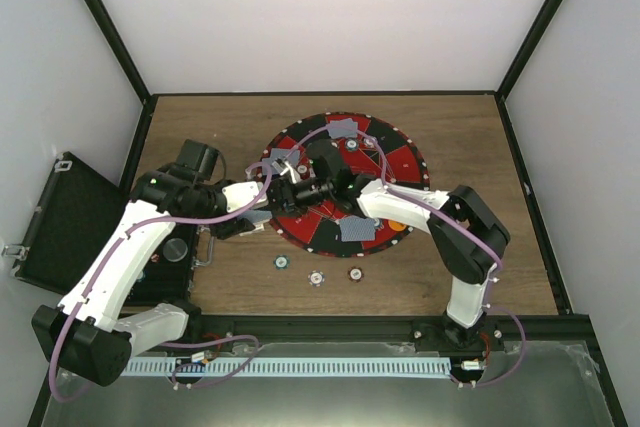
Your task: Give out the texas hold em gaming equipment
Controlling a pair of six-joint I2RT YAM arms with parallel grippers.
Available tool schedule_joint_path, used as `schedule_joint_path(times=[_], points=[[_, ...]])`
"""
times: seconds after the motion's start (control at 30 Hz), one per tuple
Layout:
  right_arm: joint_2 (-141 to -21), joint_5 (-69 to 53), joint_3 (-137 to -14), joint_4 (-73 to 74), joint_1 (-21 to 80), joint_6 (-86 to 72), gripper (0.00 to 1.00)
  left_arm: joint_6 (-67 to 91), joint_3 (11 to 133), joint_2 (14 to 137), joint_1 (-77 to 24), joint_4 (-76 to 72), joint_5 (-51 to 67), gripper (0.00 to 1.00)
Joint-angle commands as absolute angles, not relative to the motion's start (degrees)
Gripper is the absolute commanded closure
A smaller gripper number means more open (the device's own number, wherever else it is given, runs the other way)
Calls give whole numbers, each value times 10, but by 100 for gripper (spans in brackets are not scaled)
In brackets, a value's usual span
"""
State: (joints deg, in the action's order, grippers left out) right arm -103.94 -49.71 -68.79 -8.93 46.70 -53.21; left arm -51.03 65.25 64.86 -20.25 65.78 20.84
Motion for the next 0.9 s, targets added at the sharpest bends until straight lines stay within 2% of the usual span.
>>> schedule_joint_path(times=[0.0,0.23,0.33,0.4,0.57,0.87], points=[[-1027,-501,-662,-84,445,-528,35,-515,666,644,-203,656,221,95],[-999,-500,-631,-79,428,-517,46,-516,665,647,-203,655,224,95],[-994,-499,-629,-72,426,-509,48,-516,666,647,-203,654,224,95],[-988,-501,-628,-76,428,-509,46,-516,664,647,-203,655,224,95],[-989,-513,-659,-88,451,-514,32,-517,661,650,-203,653,224,95],[-1035,-535,-700,-112,475,-533,33,-515,663,651,-203,654,225,95]])
